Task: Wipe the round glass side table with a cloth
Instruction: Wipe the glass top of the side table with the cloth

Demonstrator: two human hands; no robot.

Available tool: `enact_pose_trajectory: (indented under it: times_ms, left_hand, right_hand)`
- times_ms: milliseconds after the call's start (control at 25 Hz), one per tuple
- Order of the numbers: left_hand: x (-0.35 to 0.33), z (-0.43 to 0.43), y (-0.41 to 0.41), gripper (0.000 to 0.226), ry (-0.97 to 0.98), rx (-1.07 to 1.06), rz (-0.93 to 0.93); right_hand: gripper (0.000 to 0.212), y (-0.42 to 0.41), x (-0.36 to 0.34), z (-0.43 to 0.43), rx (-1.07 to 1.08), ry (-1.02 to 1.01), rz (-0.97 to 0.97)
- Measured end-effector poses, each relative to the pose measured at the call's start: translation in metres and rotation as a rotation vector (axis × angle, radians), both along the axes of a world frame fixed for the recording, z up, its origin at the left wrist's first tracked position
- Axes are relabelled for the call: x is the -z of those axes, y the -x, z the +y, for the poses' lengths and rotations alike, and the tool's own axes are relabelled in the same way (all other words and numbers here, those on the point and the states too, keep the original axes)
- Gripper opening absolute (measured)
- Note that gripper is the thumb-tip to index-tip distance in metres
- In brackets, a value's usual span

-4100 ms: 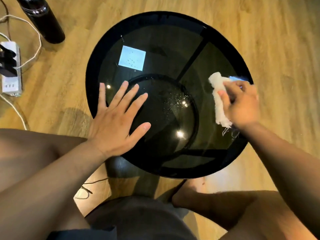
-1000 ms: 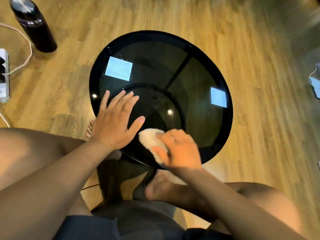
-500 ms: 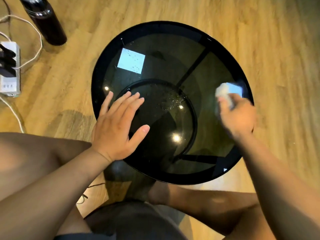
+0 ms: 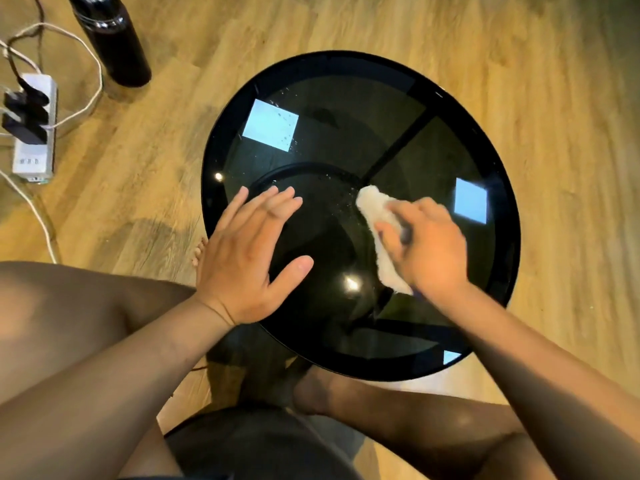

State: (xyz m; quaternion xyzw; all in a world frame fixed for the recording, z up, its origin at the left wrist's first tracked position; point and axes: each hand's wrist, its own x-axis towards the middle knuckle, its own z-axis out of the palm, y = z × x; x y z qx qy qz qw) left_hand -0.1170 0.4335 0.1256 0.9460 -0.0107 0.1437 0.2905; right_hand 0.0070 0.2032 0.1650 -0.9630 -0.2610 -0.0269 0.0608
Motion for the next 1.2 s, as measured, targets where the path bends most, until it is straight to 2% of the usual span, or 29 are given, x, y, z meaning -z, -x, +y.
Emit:
enact_pose_trajectory:
  times_ms: [160, 280, 440, 640, 720, 800, 880, 960, 1000, 1080, 1120, 1200]
  left_hand:
    - [0.002, 0.0, -0.001, 0.07, 0.004, -0.007, -0.008]
    - [0.003, 0.001, -0.001, 0.07, 0.015, -0.017, -0.01]
    - [0.007, 0.001, -0.002, 0.067, 0.021, -0.004, -0.015]
    - [-0.002, 0.0, 0.002, 0.066, 0.069, 0.024, 0.003]
    - [-0.01, -0.002, 0.002, 0.062, 0.225, -0.023, 0.068]
    - [-0.028, -0.005, 0.005, 0.052, 0.693, -0.094, 0.138]
    - [-0.045, -0.011, 0.007, 0.044, 1.089, -0.038, 0.246]
    - [-0.055, -0.023, 0.014, 0.034, 1.15, 0.115, 0.413]
    - [-0.058, -0.032, 0.018, 0.027, 1.126, 0.163, 0.469]
    - [-0.059, -0.047, 0.022, 0.018, 1.084, 0.119, 0.502]
    - [-0.058, -0.051, 0.023, 0.016, 1.055, 0.064, 0.503]
    - [-0.06, -0.054, 0.025, 0.013, 0.97, 0.027, 0.495]
  right_hand:
    - [0.045, -0.132, -0.008, -0.091, 0.5, 0.128, 0.12]
    - [0.047, -0.136, -0.006, -0.083, 0.595, 0.06, 0.108]
    - [0.045, -0.05, -0.009, -0.011, 0.351, -0.025, 0.074]
    - [0.025, 0.104, -0.007, 0.089, -0.257, -0.187, 0.253]
    - [0.023, 0.114, -0.012, 0.093, -0.257, -0.209, 0.353]
    - [0.021, 0.106, -0.024, 0.077, -0.04, -0.429, 0.505]
    - [0.019, 0.1, -0.041, 0.056, 0.289, -0.954, 0.831]
    - [0.032, 0.1, -0.047, 0.036, 0.525, -1.45, 1.296]
    - [0.044, 0.106, -0.049, 0.029, 0.58, -1.57, 1.454]
    - [0.067, 0.115, -0.053, 0.016, 0.588, -1.563, 1.573]
    - [0.072, 0.119, -0.054, 0.012, 0.559, -1.467, 1.534]
    - [0.058, 0.125, -0.055, 0.007, 0.382, -1.107, 1.232]
